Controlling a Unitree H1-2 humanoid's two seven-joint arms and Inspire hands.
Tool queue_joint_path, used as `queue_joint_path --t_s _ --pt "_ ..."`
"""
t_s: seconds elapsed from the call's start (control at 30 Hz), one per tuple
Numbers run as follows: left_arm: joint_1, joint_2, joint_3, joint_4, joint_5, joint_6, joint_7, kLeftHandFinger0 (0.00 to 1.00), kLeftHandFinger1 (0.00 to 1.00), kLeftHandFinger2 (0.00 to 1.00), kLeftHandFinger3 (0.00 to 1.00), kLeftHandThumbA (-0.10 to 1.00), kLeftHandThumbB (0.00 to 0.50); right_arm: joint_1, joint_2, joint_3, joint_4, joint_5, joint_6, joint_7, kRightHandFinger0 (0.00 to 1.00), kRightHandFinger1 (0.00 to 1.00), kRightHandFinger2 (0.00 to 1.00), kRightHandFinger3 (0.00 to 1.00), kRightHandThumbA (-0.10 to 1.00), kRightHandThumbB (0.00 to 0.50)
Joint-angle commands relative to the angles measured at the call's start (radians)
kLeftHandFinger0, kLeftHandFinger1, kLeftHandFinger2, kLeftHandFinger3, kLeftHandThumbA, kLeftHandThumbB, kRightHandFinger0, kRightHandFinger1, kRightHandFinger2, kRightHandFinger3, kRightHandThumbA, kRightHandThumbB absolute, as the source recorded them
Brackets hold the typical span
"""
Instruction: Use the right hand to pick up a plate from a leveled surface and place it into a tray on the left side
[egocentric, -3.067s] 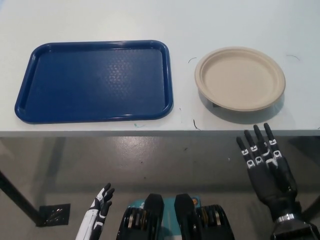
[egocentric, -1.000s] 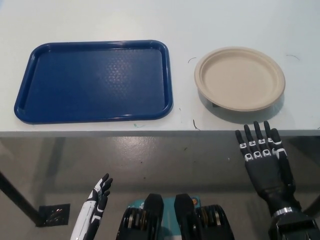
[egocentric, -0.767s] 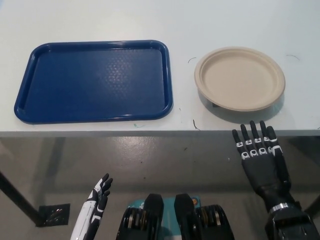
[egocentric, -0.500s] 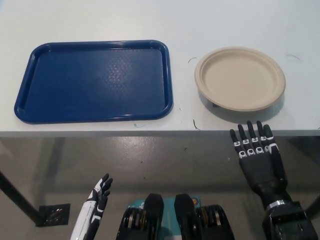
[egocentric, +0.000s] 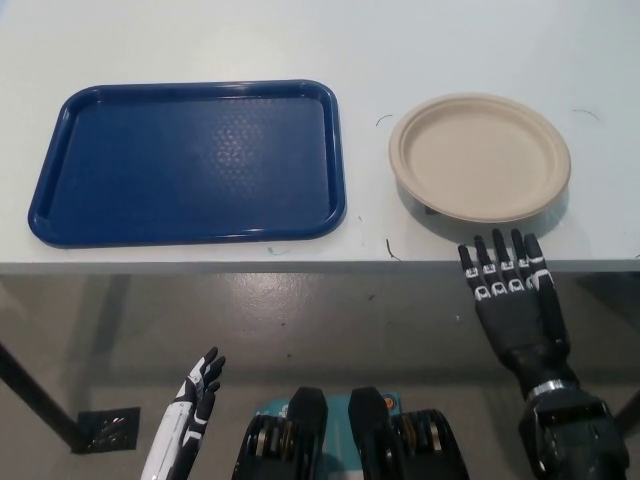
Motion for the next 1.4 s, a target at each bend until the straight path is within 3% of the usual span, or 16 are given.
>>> queue_joint_path --t_s 0.0,0.53,0.63,0.77,0.8,0.83,0.87,0.9,0.93,0.97,1.0,1.03,1.1,1.13,1.17,1.37 --pt "-0.004 0.006 -0.002 -0.016 -0.002 -0.038 0.0 1.0 1.0 1.0 1.0 1.0 0.242 -0.066 0.021 -0.014 0.009 -0.018 -0.03 0.029 1.0 1.0 1.0 1.0 1.0 0.326" --pt "0.003 0.005 -0.002 -0.019 0.005 -0.039 0.007 1.0 1.0 1.0 1.0 1.0 0.237 -0.264 -0.041 -0.094 0.271 -0.041 -0.066 0.082 1.0 1.0 1.0 1.0 1.0 0.381" --pt "0.001 0.007 -0.003 -0.016 -0.003 -0.039 0.003 1.0 1.0 1.0 1.0 1.0 0.24 -0.345 -0.085 -0.095 0.384 -0.1 -0.072 0.034 1.0 1.0 1.0 1.0 1.0 0.44" --pt "0.006 0.003 -0.001 -0.019 -0.009 -0.039 0.001 1.0 1.0 1.0 1.0 1.0 0.244 -0.426 -0.126 -0.109 0.444 -0.122 0.026 -0.202 1.0 1.0 1.0 1.0 1.0 0.376" --pt "0.007 0.005 -0.003 -0.02 -0.01 -0.039 0.0 1.0 1.0 1.0 1.0 1.0 0.24 -0.448 -0.14 -0.1 0.473 -0.165 0.027 -0.252 0.45 0.55 0.68 1.0 0.99 0.376" --pt "0.006 0.007 -0.004 -0.02 -0.012 -0.039 -0.001 1.0 1.0 1.0 1.0 1.0 0.234 -0.476 -0.156 -0.091 0.522 -0.206 0.019 -0.295 0.02 0.03 0.11 0.43 0.87 0.309" --pt "0.005 0.006 -0.004 -0.018 -0.014 -0.039 -0.001 1.0 1.0 1.0 1.0 1.0 0.24 -0.491 -0.163 -0.086 0.55 -0.225 0.014 -0.301 0.0 0.0 0.17 0.2 0.85 0.315" --pt "0.005 0.006 -0.004 -0.017 -0.012 -0.039 0.0 1.0 1.0 1.0 1.0 1.0 0.242 -0.493 -0.165 -0.084 0.555 -0.228 0.014 -0.29 0.0 0.0 0.2 0.19 0.85 0.308" --pt "0.004 0.009 -0.006 -0.015 -0.01 -0.039 0.002 1.0 1.0 1.0 1.0 1.0 0.241 -0.496 -0.166 -0.08 0.569 -0.237 0.004 -0.27 0.0 0.0 0.35 0.3 0.81 0.301" --pt "0.001 0.009 -0.006 -0.014 -0.008 -0.039 0.003 1.0 1.0 1.0 1.0 1.0 0.241 -0.503 -0.168 -0.082 0.58 -0.244 -0.004 -0.265 0.0 0.0 0.38 0.37 0.76 0.266" --pt "-0.003 0.008 -0.005 -0.013 -0.006 -0.039 0.004 1.0 1.0 1.0 1.0 1.0 0.243 -0.515 -0.17 -0.089 0.595 -0.246 -0.014 -0.265 0.0 0.0 0.41 0.45 0.58 0.209" --pt "-0.002 0.008 -0.006 -0.015 -0.01 -0.039 0.0 1.0 1.0 1.0 1.0 1.0 0.247 -0.52 -0.164 -0.105 0.592 -0.237 -0.017 -0.279 0.0 0.0 0.43 0.62 0.37 0.1" --pt "-0.001 0.008 -0.007 -0.017 -0.012 -0.039 -0.001 1.0 1.0 1.0 1.0 1.0 0.245 -0.519 -0.154 -0.117 0.574 -0.243 -0.02 -0.297 0.0 0.0 0.45 0.7 -0.02 0.085" --pt "0.001 0.008 -0.007 -0.019 -0.01 -0.039 -0.001 1.0 1.0 1.0 1.0 1.0 0.238 -0.516 -0.149 -0.121 0.56 -0.246 -0.017 -0.303 0.0 0.0 0.48 0.96 -0.08 0.053" --pt "0.001 0.008 -0.008 -0.021 -0.007 -0.039 0.001 1.0 1.0 1.0 1.0 1.0 0.234 -0.513 -0.144 -0.125 0.544 -0.247 -0.015 -0.311 0.0 0.0 0.51 1.0 -0.1 0.022" --pt "0.001 0.008 -0.007 -0.019 -0.005 -0.039 -0.002 1.0 1.0 1.0 1.0 1.0 0.235 -0.476 -0.117 -0.148 0.478 -0.239 0.026 -0.314 0.0 0.04 0.63 1.0 -0.1 0.0"
